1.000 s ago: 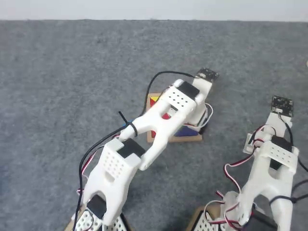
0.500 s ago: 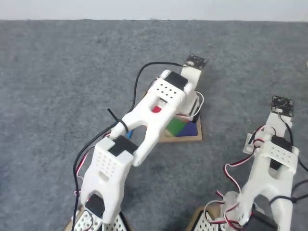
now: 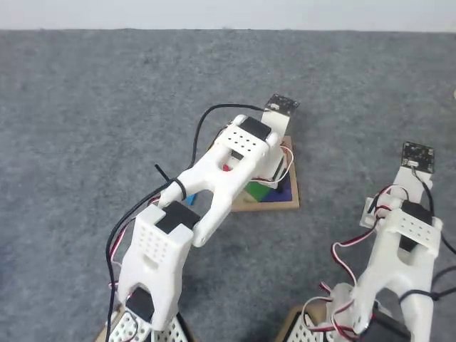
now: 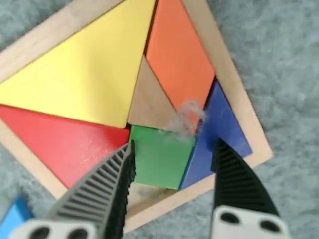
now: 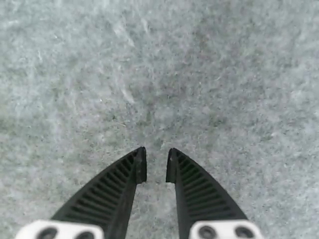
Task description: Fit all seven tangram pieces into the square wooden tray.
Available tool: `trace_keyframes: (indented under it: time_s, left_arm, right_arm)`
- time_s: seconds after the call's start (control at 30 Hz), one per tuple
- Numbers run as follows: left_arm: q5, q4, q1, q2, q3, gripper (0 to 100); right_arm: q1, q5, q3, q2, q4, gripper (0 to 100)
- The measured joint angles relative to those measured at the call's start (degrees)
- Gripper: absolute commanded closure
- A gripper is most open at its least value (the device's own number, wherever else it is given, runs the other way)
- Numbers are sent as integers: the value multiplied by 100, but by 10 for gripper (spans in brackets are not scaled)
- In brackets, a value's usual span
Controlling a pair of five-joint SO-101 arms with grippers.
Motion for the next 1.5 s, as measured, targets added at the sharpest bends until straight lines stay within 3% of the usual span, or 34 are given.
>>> trace_keyframes:
  time_s: [0.33, 0.5, 0.67, 0.97, 1.5]
  left_arm:
    - [-185, 97, -352, -853, -167, 761]
    - [-264, 360, -1292, -1776, -18, 761]
    - [-941, 369, -2171, -2391, 1292, 761]
    - [-1925, -422, -2277, -2866, 3429, 761]
    - [-2620, -1152, -2690, -2040, 3613, 761]
  right_arm:
    - [-18, 0, 0, 0, 0, 924]
    - [-193, 0, 0, 0, 0, 923]
    - [-220, 0, 0, 0, 0, 923]
    - [-387, 0, 0, 70, 0, 923]
    - [-404, 0, 0, 70, 0, 923]
